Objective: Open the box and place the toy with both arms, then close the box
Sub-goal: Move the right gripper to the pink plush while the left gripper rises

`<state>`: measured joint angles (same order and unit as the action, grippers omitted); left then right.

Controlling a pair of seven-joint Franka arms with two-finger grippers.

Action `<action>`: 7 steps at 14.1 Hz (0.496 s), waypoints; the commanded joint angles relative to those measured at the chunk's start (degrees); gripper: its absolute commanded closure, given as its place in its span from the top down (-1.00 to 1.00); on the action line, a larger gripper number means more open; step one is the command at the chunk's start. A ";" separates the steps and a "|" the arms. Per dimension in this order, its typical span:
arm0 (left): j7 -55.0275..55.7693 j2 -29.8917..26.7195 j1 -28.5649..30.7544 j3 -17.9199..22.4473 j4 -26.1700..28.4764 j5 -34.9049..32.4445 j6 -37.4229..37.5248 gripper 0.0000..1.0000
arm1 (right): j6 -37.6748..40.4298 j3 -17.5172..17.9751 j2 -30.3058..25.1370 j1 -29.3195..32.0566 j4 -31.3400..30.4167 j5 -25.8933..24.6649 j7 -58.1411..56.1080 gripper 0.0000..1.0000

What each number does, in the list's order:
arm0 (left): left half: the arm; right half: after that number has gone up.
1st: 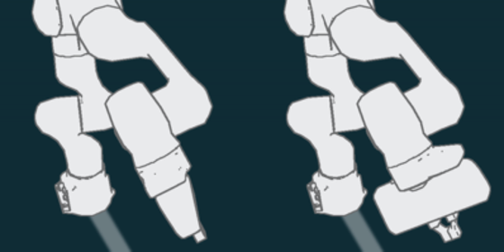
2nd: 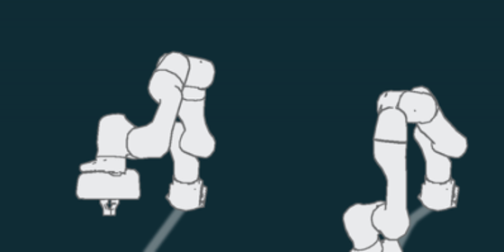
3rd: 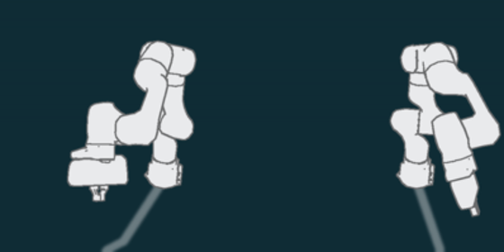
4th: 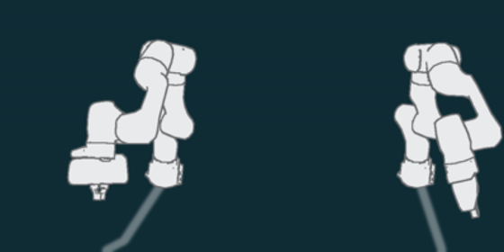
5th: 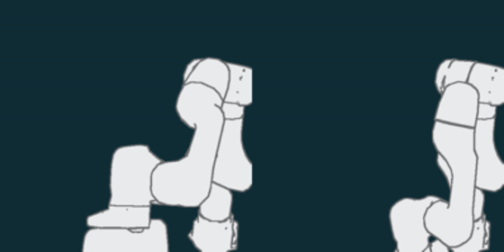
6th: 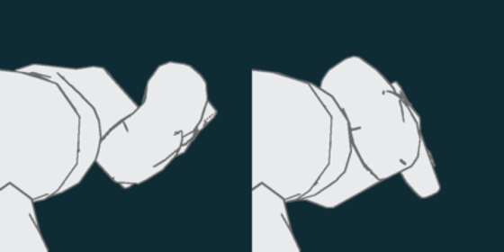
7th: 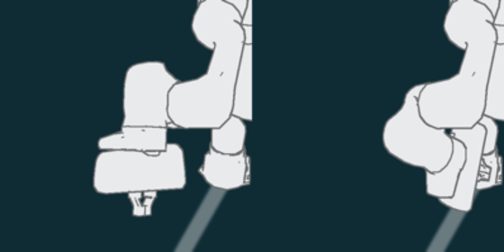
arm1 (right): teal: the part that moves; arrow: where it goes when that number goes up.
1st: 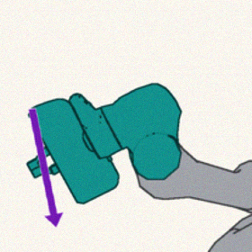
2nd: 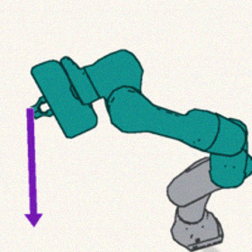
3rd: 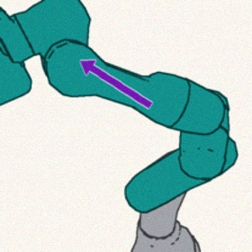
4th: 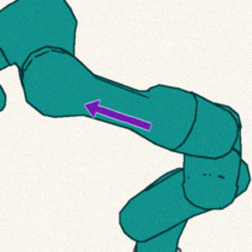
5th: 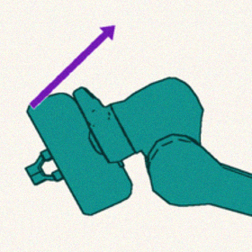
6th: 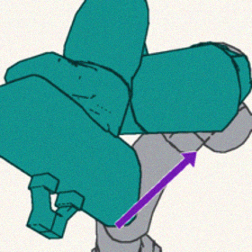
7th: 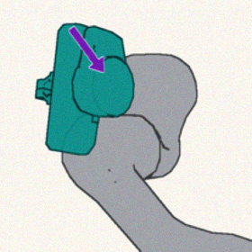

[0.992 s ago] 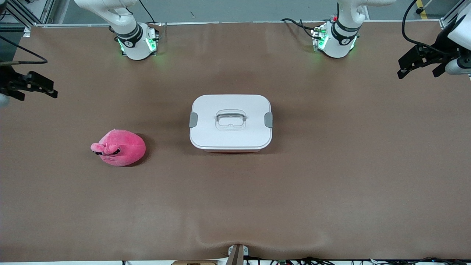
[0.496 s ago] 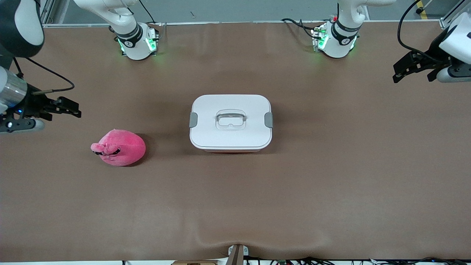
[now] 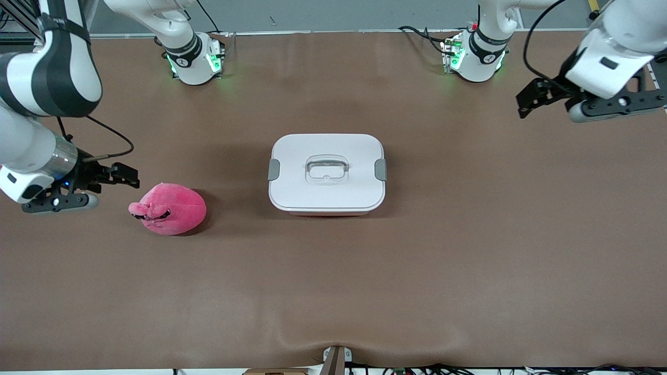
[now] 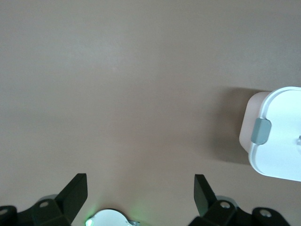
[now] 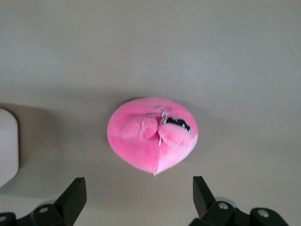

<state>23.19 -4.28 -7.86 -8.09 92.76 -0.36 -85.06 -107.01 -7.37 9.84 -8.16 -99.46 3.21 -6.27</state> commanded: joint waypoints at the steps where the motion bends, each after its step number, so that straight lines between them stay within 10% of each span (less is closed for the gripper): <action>1: 5.45 2.24 0.04 -3.06 -0.56 0.80 -0.19 1.00 | -3.38 -0.45 3.42 -1.15 0.14 0.57 0.20 1.00; 7: 25.91 6.99 -0.05 -11.23 1.11 0.80 -6.15 1.00 | -4.09 -0.36 6.33 -1.95 0.05 0.66 0.37 1.00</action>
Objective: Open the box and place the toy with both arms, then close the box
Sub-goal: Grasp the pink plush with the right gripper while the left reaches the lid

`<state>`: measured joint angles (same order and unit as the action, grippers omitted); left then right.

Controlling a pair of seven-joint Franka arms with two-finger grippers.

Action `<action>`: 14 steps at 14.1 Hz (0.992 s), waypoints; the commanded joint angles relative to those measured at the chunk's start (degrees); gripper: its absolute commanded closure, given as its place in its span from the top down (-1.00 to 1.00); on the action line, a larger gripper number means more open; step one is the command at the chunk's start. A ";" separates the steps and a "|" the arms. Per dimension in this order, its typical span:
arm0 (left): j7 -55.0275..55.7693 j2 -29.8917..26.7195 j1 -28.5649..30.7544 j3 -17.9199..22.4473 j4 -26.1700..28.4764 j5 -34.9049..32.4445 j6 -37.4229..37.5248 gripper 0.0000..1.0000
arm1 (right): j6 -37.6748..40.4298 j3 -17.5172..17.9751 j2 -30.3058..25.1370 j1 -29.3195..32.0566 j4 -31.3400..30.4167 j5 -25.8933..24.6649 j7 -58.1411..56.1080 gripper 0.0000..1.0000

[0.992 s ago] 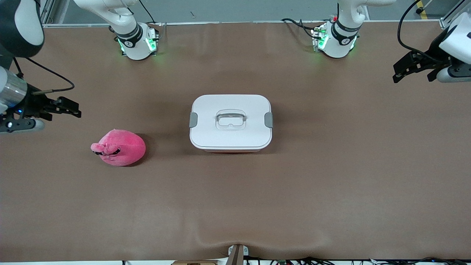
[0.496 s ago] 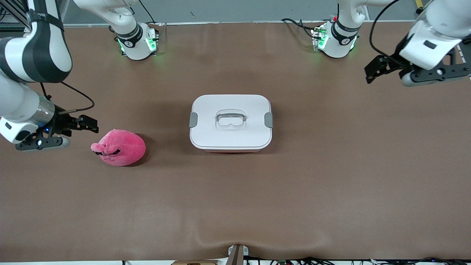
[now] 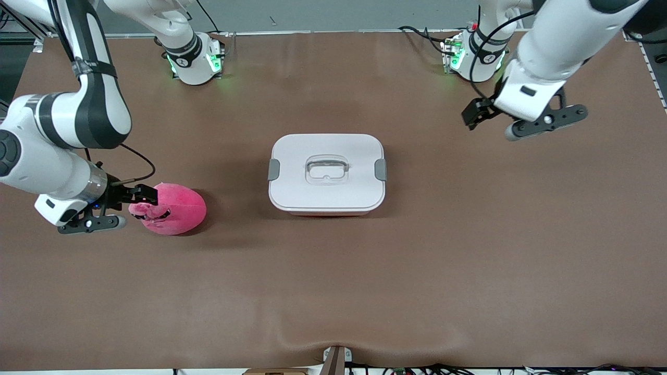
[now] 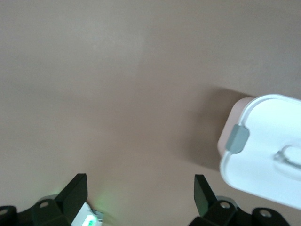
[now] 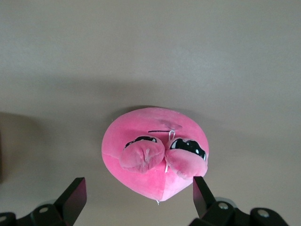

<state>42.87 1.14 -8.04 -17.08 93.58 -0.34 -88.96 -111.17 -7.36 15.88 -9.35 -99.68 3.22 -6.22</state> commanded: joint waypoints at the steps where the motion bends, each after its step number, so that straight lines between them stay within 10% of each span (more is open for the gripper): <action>1: 9.83 2.55 0.13 -3.48 0.29 0.78 -3.41 1.00 | -0.01 -0.47 0.46 -1.10 0.27 0.65 0.33 1.00; 3: 16.69 4.57 -0.04 -6.64 0.29 0.70 -5.87 1.00 | -0.62 -0.47 1.34 -0.76 0.27 0.56 -0.28 1.00; 6: 30.30 7.38 -2.75 -9.82 0.46 -0.09 -9.29 1.00 | -0.28 -0.38 2.22 -1.10 0.18 0.65 -0.28 0.35; 14: 73.34 16.61 -14.27 -9.82 0.38 -8.95 -20.98 1.00 | -0.98 -0.47 2.75 -2.08 1.06 -0.14 -0.46 0.31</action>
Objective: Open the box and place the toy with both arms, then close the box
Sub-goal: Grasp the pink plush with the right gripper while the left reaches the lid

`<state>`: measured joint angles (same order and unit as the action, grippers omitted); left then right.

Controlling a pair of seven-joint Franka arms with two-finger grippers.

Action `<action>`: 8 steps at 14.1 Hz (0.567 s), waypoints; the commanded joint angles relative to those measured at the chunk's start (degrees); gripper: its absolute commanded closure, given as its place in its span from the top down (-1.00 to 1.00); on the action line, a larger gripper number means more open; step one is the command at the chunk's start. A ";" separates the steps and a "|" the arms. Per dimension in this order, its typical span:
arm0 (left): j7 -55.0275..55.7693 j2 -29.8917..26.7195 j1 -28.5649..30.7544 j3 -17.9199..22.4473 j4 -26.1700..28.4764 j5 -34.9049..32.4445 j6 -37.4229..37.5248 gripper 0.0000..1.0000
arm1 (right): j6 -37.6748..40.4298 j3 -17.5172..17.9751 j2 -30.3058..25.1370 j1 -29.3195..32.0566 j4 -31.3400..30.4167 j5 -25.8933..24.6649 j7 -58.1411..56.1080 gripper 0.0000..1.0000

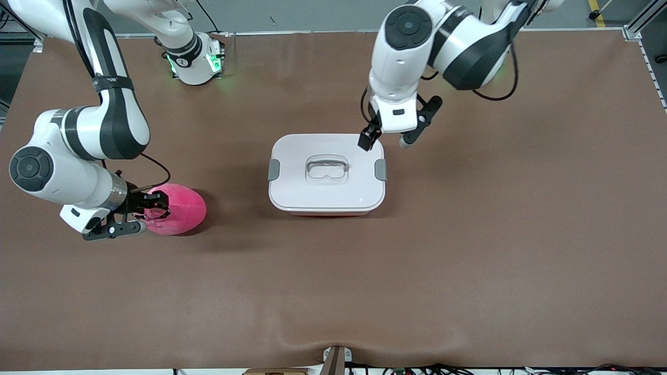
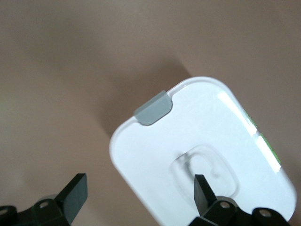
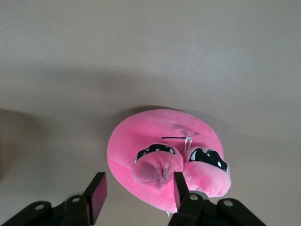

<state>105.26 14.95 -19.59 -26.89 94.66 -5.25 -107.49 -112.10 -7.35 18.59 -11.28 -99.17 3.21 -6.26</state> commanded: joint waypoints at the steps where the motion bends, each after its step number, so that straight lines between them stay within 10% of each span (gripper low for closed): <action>1: 16.24 3.76 -3.60 0.00 -0.96 -5.46 -2.99 1.00 | -0.22 -0.48 0.04 0.03 0.56 -0.22 -0.42 0.31; 8: 37.08 7.20 -6.43 0.00 -1.32 -9.51 -10.61 1.00 | -3.83 -0.56 2.15 0.12 0.03 -0.31 -0.42 0.22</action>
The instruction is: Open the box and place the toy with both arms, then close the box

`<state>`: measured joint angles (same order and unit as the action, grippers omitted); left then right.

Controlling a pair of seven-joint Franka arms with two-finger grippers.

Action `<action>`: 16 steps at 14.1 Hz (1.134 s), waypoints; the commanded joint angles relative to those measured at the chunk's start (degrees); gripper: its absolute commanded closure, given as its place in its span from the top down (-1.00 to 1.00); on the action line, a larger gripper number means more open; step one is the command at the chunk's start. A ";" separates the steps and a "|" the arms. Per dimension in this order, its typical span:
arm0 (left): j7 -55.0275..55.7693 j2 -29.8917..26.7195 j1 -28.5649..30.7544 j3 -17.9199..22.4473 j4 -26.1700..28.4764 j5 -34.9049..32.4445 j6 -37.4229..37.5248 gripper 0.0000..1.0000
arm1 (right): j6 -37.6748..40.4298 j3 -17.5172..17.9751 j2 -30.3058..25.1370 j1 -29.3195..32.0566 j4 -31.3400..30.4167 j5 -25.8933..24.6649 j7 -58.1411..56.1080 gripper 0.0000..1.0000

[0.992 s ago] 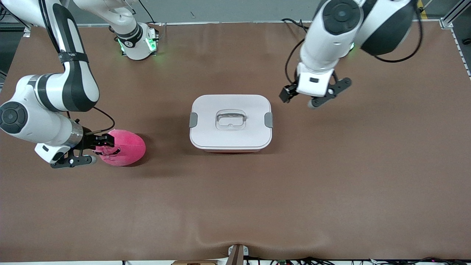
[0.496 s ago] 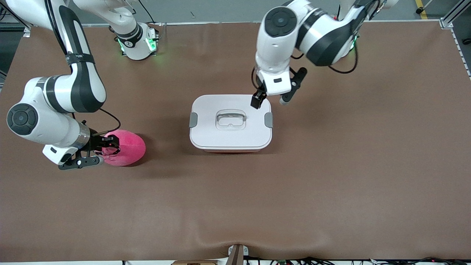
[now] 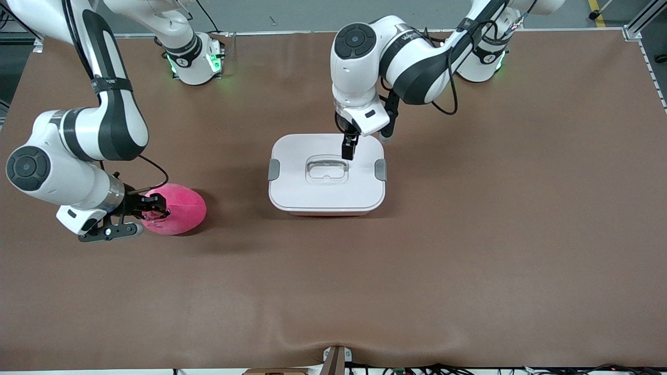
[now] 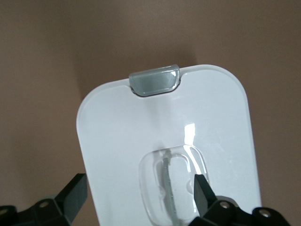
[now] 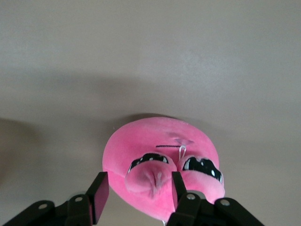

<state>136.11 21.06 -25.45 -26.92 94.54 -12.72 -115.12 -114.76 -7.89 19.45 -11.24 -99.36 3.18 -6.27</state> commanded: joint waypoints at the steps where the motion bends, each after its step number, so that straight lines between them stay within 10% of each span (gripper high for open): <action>1: 9.67 1.70 -0.66 0.02 -1.20 -2.48 -4.22 1.00 | -1.25 -0.02 1.38 0.08 0.22 -0.19 -0.41 0.21; 16: 33.43 9.00 -6.55 0.11 -1.46 -22.52 -9.16 0.88 | 2.79 -0.10 0.94 0.70 -0.40 -0.28 -0.32 0.08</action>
<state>158.94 28.42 -30.86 -26.88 94.29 -31.54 -123.65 -112.80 -8.26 21.19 -11.06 -99.49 3.18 -6.27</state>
